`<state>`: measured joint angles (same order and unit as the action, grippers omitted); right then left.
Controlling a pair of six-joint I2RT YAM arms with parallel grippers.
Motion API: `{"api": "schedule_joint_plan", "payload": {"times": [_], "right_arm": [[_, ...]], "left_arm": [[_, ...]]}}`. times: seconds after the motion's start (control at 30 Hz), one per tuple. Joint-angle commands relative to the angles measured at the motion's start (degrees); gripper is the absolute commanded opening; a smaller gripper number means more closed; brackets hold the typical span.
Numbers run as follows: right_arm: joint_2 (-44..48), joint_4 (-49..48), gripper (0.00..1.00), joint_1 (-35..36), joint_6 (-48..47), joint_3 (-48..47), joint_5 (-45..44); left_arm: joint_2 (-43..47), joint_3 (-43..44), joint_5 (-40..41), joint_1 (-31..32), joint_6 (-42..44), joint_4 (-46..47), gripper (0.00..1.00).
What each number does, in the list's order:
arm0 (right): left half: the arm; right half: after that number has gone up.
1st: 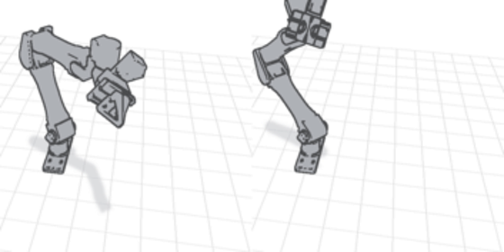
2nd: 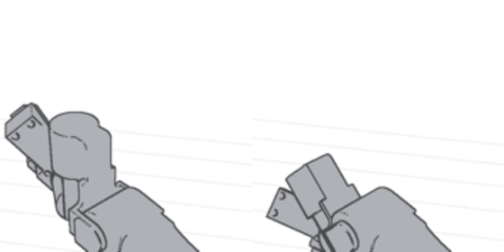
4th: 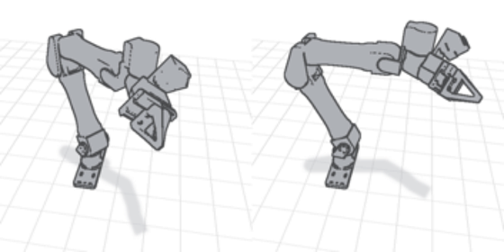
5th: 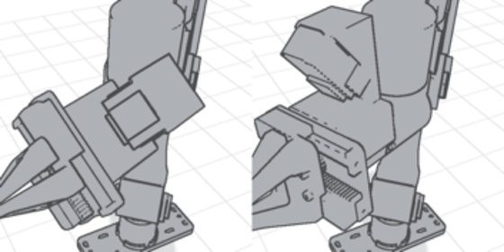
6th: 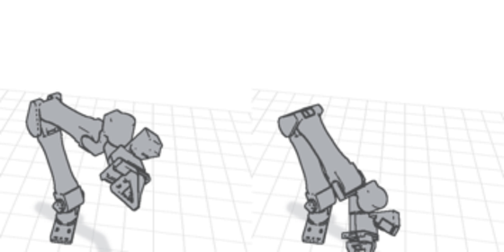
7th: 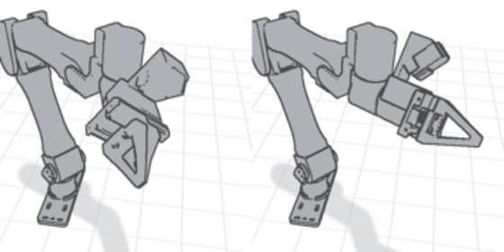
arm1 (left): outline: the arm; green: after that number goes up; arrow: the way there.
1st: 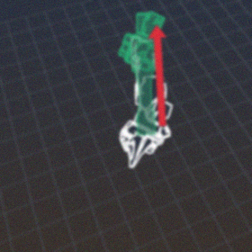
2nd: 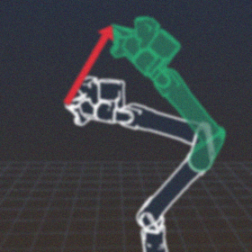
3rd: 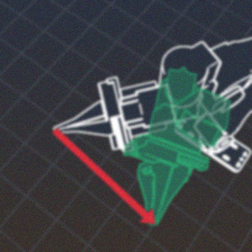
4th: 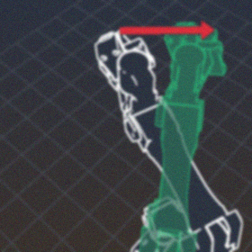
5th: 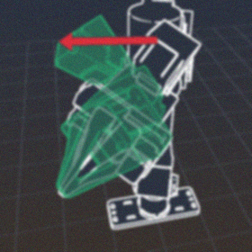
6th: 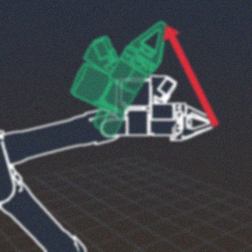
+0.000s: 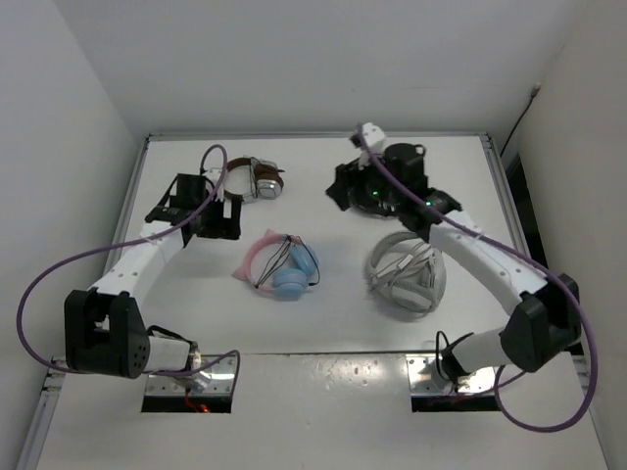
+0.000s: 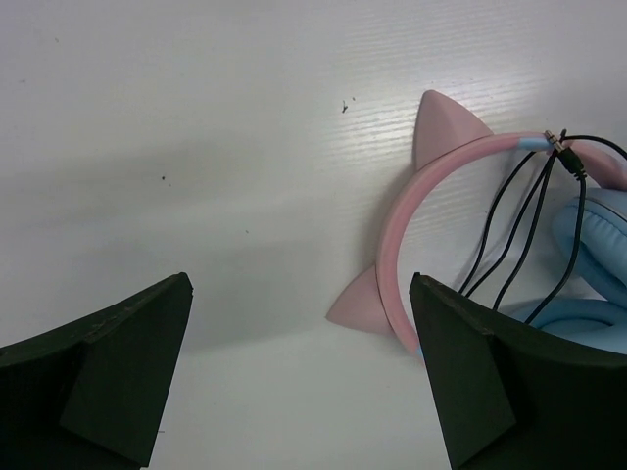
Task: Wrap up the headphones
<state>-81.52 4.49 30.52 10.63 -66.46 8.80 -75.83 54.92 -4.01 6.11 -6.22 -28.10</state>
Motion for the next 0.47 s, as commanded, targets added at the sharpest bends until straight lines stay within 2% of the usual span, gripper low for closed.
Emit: {"api": "schedule_joint_plan", "payload": {"times": [0.0,0.1,0.13,0.2,0.23,0.27,0.43], "right_arm": [[4.68,9.13,0.76,-9.23,-6.83,5.61,1.39],[10.66,12.11,0.77,-18.98,-10.35,8.87,4.11],[11.72,12.82,0.81,-21.62,-10.37,9.67,5.08],[13.75,14.22,0.96,-29.07,-11.68,11.95,9.56],[14.53,14.84,1.00,-31.20,-12.47,12.66,10.96],[15.15,14.84,1.00,-34.97,-12.48,13.97,12.11],[17.44,15.55,1.00,-40.98,-14.41,17.06,14.49]], "left_arm": [[3.67,0.19,0.31,-1.10,2.26,0.32,1.00],[5.51,-0.42,1.46,-1.10,2.97,0.32,1.00],[5.52,-1.03,1.46,-1.62,2.97,0.32,1.00],[6.31,-1.65,1.46,-1.63,2.97,0.85,1.00],[6.92,-1.65,1.46,-1.63,2.97,0.85,1.00],[6.93,-2.26,1.46,-1.63,2.97,1.37,1.00],[6.93,-2.27,1.46,-1.63,2.97,1.38,1.00]]}}
